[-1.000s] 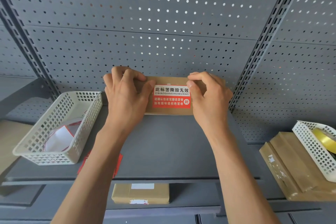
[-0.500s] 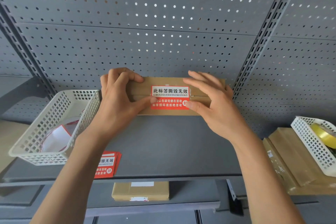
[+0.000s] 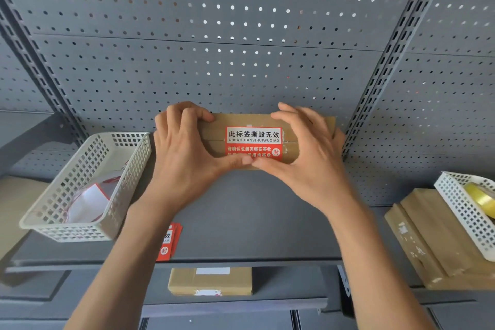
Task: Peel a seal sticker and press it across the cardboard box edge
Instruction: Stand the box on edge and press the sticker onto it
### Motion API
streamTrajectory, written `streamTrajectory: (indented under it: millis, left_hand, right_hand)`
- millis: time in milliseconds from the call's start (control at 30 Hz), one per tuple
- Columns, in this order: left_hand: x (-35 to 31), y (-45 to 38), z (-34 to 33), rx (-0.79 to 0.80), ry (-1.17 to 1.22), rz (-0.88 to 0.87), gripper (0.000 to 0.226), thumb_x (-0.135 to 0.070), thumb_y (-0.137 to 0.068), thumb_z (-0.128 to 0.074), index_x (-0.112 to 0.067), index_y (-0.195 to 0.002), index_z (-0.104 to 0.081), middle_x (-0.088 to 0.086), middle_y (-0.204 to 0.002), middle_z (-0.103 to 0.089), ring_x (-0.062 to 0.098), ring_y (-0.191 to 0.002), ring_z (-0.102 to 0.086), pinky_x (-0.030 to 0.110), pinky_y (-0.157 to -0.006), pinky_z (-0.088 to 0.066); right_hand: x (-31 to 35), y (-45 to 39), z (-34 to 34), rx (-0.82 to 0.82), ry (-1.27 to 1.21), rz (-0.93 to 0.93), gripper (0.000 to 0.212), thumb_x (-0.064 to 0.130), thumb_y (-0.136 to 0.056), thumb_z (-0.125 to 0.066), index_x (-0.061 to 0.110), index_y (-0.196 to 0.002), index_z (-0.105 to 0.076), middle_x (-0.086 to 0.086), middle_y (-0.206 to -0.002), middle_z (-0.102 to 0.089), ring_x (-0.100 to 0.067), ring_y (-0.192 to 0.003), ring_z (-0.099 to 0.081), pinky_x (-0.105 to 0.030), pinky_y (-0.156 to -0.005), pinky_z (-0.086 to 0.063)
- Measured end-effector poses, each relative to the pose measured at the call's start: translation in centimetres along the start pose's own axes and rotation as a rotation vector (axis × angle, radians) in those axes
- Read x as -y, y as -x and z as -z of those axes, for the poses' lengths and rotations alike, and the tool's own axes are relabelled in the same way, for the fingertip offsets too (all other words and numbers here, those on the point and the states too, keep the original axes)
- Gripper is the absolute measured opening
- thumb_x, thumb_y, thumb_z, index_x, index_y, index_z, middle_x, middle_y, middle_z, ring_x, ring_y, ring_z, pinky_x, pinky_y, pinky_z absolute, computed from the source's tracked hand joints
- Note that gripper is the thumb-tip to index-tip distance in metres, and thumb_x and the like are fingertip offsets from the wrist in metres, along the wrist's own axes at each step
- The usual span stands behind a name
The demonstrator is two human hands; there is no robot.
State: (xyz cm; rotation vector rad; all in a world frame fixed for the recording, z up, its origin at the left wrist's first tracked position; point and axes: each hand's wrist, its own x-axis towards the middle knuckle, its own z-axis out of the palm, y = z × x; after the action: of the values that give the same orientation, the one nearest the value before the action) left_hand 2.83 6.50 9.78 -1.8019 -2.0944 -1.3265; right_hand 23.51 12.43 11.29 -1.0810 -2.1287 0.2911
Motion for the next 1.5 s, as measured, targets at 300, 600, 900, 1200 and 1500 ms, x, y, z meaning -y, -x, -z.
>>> streamTrajectory:
  millis: [300,600,900,1200,1500]
  left_hand:
    - [0.5,-0.2,-0.1,0.014,0.07,0.026,0.086,-0.079,-0.049,-0.07,-0.028,-0.116,-0.051,-0.01,-0.123,-0.037,0.011,-0.114,-0.029,0.043,-0.103,-0.039]
    - [1.4,-0.5,1.5,0.138,0.225,0.032,0.057,-0.03,-0.072,-0.089,-0.036,-0.117,-0.054,-0.008,-0.127,-0.042,0.01,-0.12,-0.031,0.043,-0.11,-0.036]
    - [-1.6,0.1,-0.9,-0.121,0.03,0.158,0.07,-0.081,-0.065,-0.061,-0.025,-0.105,-0.056,-0.006,-0.116,-0.046,0.022,-0.116,-0.04,0.039,-0.097,-0.036]
    - [-0.5,0.2,-0.8,-0.092,0.062,0.104,0.055,-0.071,-0.072,-0.061,-0.028,-0.106,-0.054,-0.008,-0.117,-0.043,0.022,-0.115,-0.039,0.035,-0.096,-0.033]
    - [0.5,0.2,0.4,-0.011,0.169,0.068,0.029,-0.04,-0.086,-0.074,-0.035,-0.107,-0.055,-0.01,-0.118,-0.044,0.014,-0.11,-0.034,0.045,-0.102,-0.04]
  right_hand:
    - [-0.5,-0.3,-0.1,0.016,-0.08,-0.012,0.068,0.047,-0.071,-0.083,0.039,-0.132,-0.053,0.029,-0.148,-0.041,0.004,-0.14,-0.027,-0.056,-0.118,-0.019]
    - [-1.8,-0.4,1.6,0.175,-0.175,-0.02,0.065,0.012,-0.086,-0.073,0.041,-0.14,-0.052,0.033,-0.152,-0.037,0.01,-0.146,-0.019,-0.053,-0.123,-0.01]
    - [1.2,-0.6,-1.3,-0.187,0.005,-0.109,0.058,0.074,-0.079,-0.051,0.037,-0.121,-0.067,0.024,-0.128,-0.062,-0.008,-0.128,-0.045,-0.052,-0.111,-0.029]
    - [0.2,-0.8,-1.5,-0.166,-0.069,-0.096,0.043,0.049,-0.083,-0.063,0.039,-0.124,-0.067,0.025,-0.129,-0.062,-0.006,-0.125,-0.04,-0.055,-0.112,-0.025]
    - [-0.7,-0.5,-0.1,-0.019,-0.134,-0.077,0.043,0.019,-0.096,-0.064,0.043,-0.131,-0.061,0.029,-0.14,-0.052,-0.008,-0.133,-0.037,-0.044,-0.119,-0.018]
